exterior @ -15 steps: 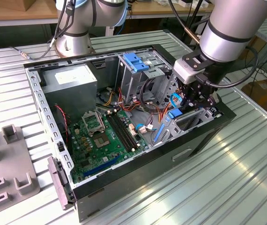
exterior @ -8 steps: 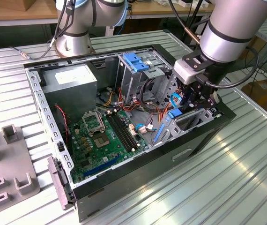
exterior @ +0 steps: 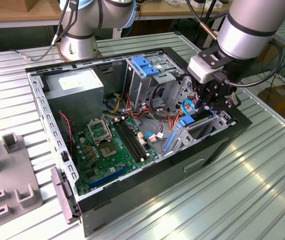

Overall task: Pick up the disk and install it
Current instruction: 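Insert the second disk wire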

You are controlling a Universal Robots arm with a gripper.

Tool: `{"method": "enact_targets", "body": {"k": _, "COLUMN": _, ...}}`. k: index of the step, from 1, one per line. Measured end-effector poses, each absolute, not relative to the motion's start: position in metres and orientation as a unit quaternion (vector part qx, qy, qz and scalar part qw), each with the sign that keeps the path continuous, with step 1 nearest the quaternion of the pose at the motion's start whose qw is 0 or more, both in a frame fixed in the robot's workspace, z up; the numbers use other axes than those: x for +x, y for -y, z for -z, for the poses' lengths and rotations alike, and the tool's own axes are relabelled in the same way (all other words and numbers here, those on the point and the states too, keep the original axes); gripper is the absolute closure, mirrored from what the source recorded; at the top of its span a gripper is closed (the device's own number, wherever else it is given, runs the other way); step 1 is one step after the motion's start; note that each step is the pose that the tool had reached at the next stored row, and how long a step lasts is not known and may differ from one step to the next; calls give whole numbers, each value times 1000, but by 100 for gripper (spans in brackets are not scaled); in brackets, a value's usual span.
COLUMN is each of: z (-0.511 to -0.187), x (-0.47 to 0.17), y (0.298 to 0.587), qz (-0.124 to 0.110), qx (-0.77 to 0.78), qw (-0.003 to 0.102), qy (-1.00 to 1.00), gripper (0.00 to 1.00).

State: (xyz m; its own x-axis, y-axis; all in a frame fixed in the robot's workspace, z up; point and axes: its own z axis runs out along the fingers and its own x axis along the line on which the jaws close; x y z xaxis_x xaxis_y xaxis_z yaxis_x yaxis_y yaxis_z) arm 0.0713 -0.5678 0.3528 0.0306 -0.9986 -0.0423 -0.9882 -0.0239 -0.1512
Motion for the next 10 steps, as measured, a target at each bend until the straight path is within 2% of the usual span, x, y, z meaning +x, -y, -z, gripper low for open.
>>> {"method": "enact_targets", "body": {"k": 2, "z": -353, "x": 71, "y": 568, "qz": 38, "qx": -715, "qw": 69, "qy": -695, "gripper": 90}}
{"method": "enact_targets", "body": {"k": 10, "z": -353, "x": 71, "y": 568, "qz": 38, "qx": -715, "qw": 69, "qy": -695, "gripper": 90}}
